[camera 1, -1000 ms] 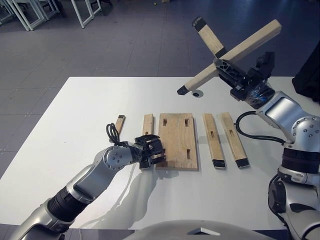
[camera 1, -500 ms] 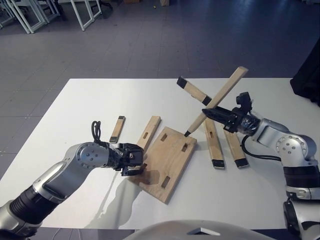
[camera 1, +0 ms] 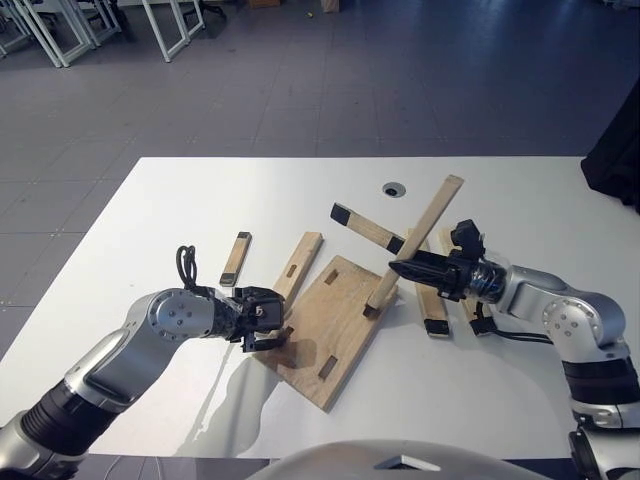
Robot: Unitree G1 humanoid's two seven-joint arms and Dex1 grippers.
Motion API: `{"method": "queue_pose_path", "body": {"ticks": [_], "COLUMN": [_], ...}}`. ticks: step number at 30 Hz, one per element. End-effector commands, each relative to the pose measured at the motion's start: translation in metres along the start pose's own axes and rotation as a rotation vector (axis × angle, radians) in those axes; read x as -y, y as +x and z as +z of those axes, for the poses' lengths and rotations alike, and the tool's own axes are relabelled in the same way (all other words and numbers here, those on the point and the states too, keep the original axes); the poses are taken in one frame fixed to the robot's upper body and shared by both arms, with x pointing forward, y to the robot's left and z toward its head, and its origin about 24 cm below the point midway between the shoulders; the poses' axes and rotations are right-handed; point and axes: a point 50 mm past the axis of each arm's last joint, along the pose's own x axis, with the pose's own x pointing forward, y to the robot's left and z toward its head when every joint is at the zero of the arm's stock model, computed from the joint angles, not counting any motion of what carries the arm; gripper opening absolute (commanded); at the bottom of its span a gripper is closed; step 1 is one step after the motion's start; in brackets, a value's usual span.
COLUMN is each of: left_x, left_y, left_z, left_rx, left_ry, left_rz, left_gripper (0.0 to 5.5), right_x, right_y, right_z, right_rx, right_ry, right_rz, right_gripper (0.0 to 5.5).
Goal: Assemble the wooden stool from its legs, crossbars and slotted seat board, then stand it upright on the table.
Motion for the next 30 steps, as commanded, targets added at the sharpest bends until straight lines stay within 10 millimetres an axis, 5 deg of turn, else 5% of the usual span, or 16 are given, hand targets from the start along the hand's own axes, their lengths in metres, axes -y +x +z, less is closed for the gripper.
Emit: {"method": "queue_pose_path", "body": {"ticks": [1,9,13,22,24,30], "left_x": [0.011,0.013,0.013,0.011,0.010,0.007], "left_y": [0.008,0.009,0.012,0.016,0.017,0.018], "left_z": [-0.009,-0.006,0.006,0.026,0.029,0.030], "left_rx": [-0.037,-0.027,0.049,0.173,0.185,0.177], "left_ry": [-0.038,-0.058,-0.122,-0.235,-0.243,-0.249], "left_rz": [-0.056,-0.041,-0.017,0.003,0.004,0.010], "left_gripper": [3.80,3.80,3.80,3.80,3.80,3.80], "right_x": [0.015,0.005,-0.017,0.018,0.017,0.012], "right_y": [-0.002,0.005,0.024,0.012,0.014,0.017], "right_z": [-0.003,-0.005,-0.034,-0.095,-0.085,-0.013], "right_rx": [-0.024,-0.070,-0.174,-0.408,-0.378,-0.188], "right_ry": [-0.053,-0.171,-0.168,-0.121,-0.127,-0.194], "right_rz": [-0.082,-0.059,-0.024,-0.167,-0.127,-0.051], "right_gripper": [2.00,2.00,2.00,2.00,2.00,2.00]}}
